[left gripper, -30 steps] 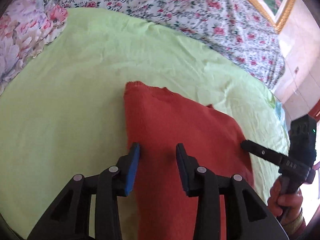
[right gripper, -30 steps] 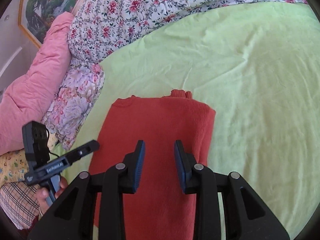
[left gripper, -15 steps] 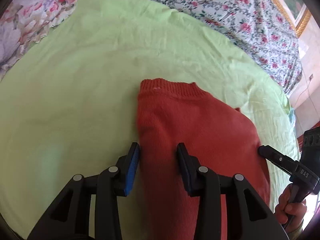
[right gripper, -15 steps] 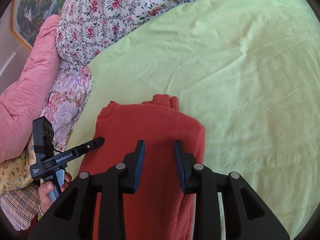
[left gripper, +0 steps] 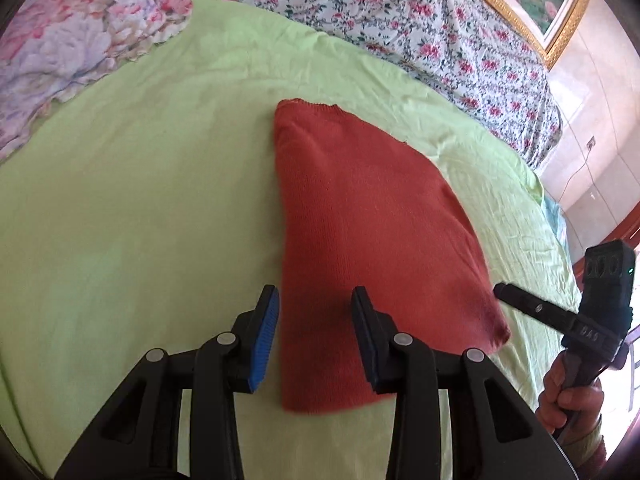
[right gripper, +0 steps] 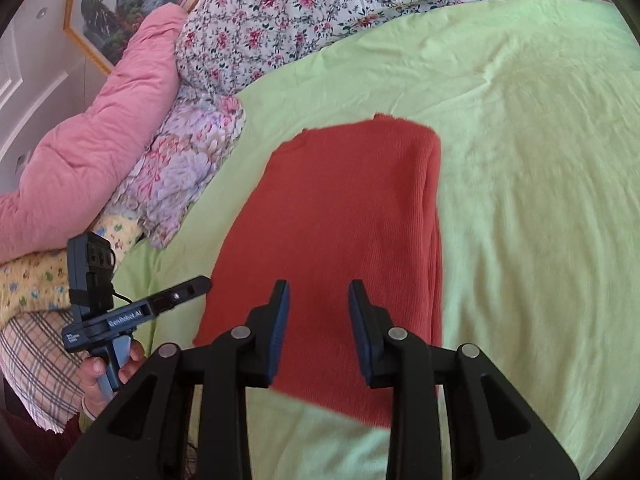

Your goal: Fold small clothes

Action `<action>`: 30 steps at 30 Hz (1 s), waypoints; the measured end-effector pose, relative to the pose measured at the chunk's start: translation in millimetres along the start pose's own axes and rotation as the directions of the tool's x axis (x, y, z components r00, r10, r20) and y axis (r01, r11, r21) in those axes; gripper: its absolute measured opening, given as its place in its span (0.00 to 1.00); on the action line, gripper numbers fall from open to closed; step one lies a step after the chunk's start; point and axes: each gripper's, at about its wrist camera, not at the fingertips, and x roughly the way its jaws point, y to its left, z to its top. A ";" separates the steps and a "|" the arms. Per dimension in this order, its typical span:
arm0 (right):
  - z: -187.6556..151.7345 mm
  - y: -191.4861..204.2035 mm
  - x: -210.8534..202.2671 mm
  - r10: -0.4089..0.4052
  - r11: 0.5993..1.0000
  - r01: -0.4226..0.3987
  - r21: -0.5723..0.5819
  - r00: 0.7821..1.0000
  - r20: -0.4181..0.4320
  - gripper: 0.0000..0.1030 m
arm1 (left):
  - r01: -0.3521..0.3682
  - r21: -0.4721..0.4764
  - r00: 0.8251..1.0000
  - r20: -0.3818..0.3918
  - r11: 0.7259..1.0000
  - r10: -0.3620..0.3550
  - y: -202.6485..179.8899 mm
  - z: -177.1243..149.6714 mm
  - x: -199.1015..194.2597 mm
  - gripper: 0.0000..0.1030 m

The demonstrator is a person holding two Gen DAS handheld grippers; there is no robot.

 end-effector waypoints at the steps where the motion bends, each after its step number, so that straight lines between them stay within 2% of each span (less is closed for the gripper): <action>1: -8.0 1.3 -1.3 -0.004 1.000 0.004 -0.004 1.000 -0.010 0.31 | 0.023 -0.002 1.000 0.013 1.000 -0.023 0.3 -5.6 -6.9 0.35; 3: -19.3 0.8 -2.6 -0.007 1.000 0.007 0.000 1.000 -0.023 0.31 | 0.114 0.017 0.993 0.031 0.993 -0.115 -5.9 -18.3 -18.2 0.35; 4: -25.0 0.0 -3.0 -0.019 1.000 0.019 -0.002 0.999 -0.029 0.31 | 0.125 0.036 0.992 0.026 0.991 -0.126 -8.9 -22.6 -18.7 0.35; 8: -35.7 -11.0 2.2 -0.052 0.998 0.053 0.023 0.997 -0.054 0.31 | 0.038 0.043 0.998 -0.057 0.998 -0.035 -4.3 -35.4 6.7 0.35; 9: -36.7 -13.0 4.8 -0.067 0.997 0.069 0.026 0.996 -0.059 0.31 | 0.027 0.029 0.996 -0.084 0.999 -0.024 2.2 -39.8 13.5 0.39; 13: -44.5 -23.0 9.3 -0.089 0.995 0.091 0.034 0.994 -0.065 0.30 | 0.035 -0.026 0.995 -0.088 0.999 -0.037 14.1 -48.7 12.9 0.41; 20: -47.5 -26.8 10.1 -0.081 0.996 0.083 0.037 0.995 -0.060 0.30 | -0.007 -0.020 0.996 -0.087 1.000 0.005 7.3 -46.9 5.6 0.40; 22: -48.9 -24.8 6.7 -0.093 0.995 0.095 0.036 0.994 -0.058 0.30 | 0.003 -0.017 0.999 -0.049 1.000 -0.004 4.2 -43.4 -5.9 0.37; 27: -50.9 -20.0 -3.1 -0.104 0.993 0.105 0.045 0.994 -0.038 0.30 | 0.118 0.025 0.993 0.021 0.993 -0.119 -7.3 -40.6 -25.3 0.37; 30: -52.1 -18.2 -1.7 -0.104 0.994 0.105 0.037 0.994 -0.037 0.31 | 0.093 0.031 0.996 -0.010 0.995 -0.093 -7.5 -39.7 -8.3 0.37</action>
